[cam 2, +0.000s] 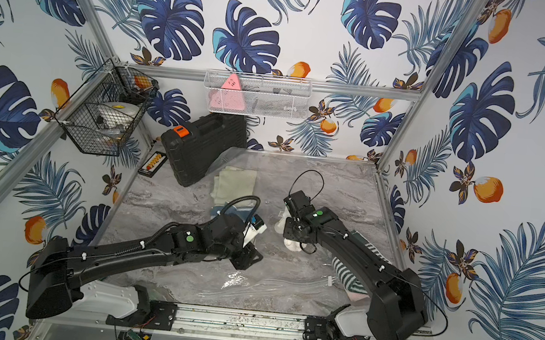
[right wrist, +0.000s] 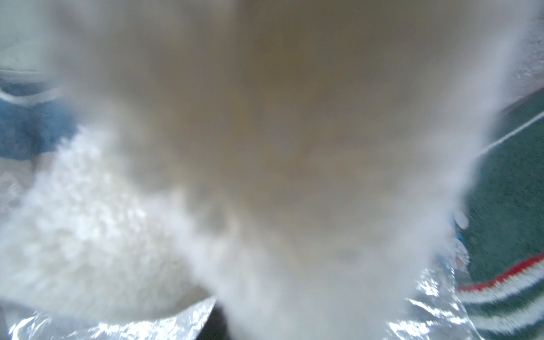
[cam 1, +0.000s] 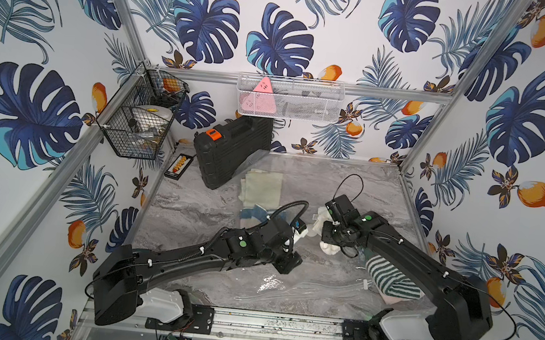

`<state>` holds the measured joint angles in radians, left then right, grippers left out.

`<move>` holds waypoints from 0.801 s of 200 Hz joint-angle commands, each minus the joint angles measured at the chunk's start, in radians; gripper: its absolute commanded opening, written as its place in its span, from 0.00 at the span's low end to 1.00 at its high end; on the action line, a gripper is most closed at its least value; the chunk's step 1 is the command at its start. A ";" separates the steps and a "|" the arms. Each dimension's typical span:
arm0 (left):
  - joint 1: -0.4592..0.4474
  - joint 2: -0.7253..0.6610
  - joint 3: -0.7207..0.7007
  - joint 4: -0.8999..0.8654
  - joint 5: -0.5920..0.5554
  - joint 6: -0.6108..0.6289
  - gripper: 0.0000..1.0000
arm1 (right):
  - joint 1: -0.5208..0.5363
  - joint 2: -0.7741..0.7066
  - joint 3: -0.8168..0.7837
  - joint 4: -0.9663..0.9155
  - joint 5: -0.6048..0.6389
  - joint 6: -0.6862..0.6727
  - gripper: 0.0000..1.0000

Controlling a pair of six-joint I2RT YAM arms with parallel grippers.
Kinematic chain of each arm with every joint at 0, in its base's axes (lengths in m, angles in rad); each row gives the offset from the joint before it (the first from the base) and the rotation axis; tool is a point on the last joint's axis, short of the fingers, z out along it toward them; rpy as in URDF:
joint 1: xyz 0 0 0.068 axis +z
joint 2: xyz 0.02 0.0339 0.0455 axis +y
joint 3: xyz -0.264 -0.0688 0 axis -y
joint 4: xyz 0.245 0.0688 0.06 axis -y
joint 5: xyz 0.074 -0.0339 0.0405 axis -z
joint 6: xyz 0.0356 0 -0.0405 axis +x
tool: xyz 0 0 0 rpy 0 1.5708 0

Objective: Place the folded towel into the vacuum bag
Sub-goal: Pick up the towel from the center of the board, then place the towel in the vacuum bag.

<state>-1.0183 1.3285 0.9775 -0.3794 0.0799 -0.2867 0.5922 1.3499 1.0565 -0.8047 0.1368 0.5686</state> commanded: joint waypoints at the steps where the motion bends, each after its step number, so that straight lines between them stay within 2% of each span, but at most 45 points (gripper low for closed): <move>1: -0.095 0.006 0.019 -0.117 -0.060 0.092 0.62 | -0.010 -0.094 -0.028 -0.078 -0.062 0.032 0.15; 27: -0.218 0.045 0.040 -0.168 -0.098 0.109 0.65 | -0.011 -0.198 -0.056 -0.142 -0.089 0.043 0.15; 36: -0.253 0.065 0.047 -0.181 -0.107 0.111 0.66 | -0.043 -0.225 -0.065 -0.160 -0.093 0.046 0.15; 62: -0.319 0.124 0.058 -0.204 -0.139 0.122 0.67 | -0.052 -0.278 -0.078 -0.208 -0.092 0.051 0.15; 117: -0.329 0.244 0.059 -0.130 -0.332 0.175 0.65 | -0.054 -0.325 -0.094 -0.235 -0.143 0.065 0.14; 160: -0.318 0.378 0.091 -0.049 -0.432 0.202 0.56 | -0.054 -0.367 -0.127 -0.258 -0.153 0.085 0.14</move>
<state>-1.3468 1.6569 1.0431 -0.4934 -0.2626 -0.1108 0.5377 1.0000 0.9421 -1.0302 -0.0051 0.6361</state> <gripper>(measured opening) 0.589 0.231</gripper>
